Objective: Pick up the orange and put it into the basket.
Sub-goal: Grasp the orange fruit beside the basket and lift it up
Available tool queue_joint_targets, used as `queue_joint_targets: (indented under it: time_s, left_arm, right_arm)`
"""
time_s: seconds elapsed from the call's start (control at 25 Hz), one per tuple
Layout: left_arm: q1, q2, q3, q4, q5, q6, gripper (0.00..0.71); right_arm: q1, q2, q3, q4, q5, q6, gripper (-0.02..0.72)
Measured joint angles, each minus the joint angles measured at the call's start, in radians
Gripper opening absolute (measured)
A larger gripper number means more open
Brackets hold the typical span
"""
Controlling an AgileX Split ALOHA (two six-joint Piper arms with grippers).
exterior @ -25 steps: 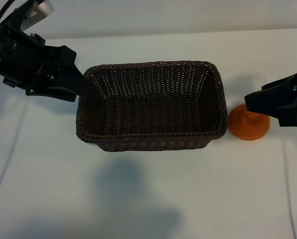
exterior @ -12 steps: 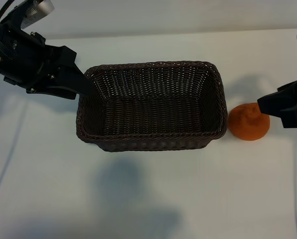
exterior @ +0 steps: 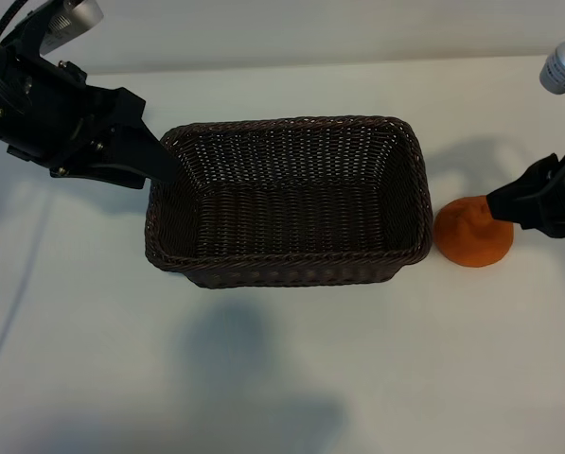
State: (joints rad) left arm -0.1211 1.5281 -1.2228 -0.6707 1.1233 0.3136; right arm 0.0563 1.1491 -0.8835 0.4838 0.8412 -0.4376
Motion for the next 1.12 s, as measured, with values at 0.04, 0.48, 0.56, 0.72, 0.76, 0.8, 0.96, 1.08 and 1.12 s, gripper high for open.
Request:
queue_joint_targets:
  time_s: [0.04, 0.48, 0.56, 0.72, 0.76, 0.8, 0.96, 1.08, 1.12]
  left_arm:
    - [0.0, 0.0, 0.0, 0.0, 0.0, -0.002, 0.456]
    - [0.0, 0.0, 0.0, 0.0, -0.001, 0.001, 0.456]
    - [0.0, 0.0, 0.0, 0.0, -0.002, 0.001, 0.456]
    - [0.0, 0.0, 0.0, 0.0, -0.002, 0.006, 0.456]
    - [0.0, 0.0, 0.0, 0.0, -0.002, 0.007, 0.456]
    - [0.0, 0.0, 0.0, 0.0, -0.002, 0.009, 0.456]
    - [0.0, 0.0, 0.0, 0.0, -0.002, 0.012, 0.456]
    - [0.0, 0.0, 0.0, 0.0, -0.002, 0.015, 0.456]
    - [0.0, 0.0, 0.0, 0.0, -0.002, 0.016, 0.456]
  right_arm:
    - [0.0, 0.005, 0.0, 0.0, -0.006, 0.0, 0.543]
    - [0.0, 0.13, 0.0, -0.045, -0.074, 0.003, 0.544]
    - [0.0, 0.152, 0.0, -0.051, -0.09, 0.003, 0.544]
    - [0.0, 0.187, 0.0, -0.064, -0.122, 0.006, 0.544]
    - [0.0, 0.193, 0.0, -0.071, -0.127, 0.006, 0.544]
    - [0.0, 0.202, 0.0, -0.077, -0.133, 0.006, 0.544]
    - [0.0, 0.236, 0.0, -0.106, -0.169, 0.02, 0.544]
    - [0.0, 0.257, 0.0, -0.127, -0.192, 0.031, 0.544]
    - [0.0, 0.265, 0.0, -0.13, -0.201, 0.033, 0.544]
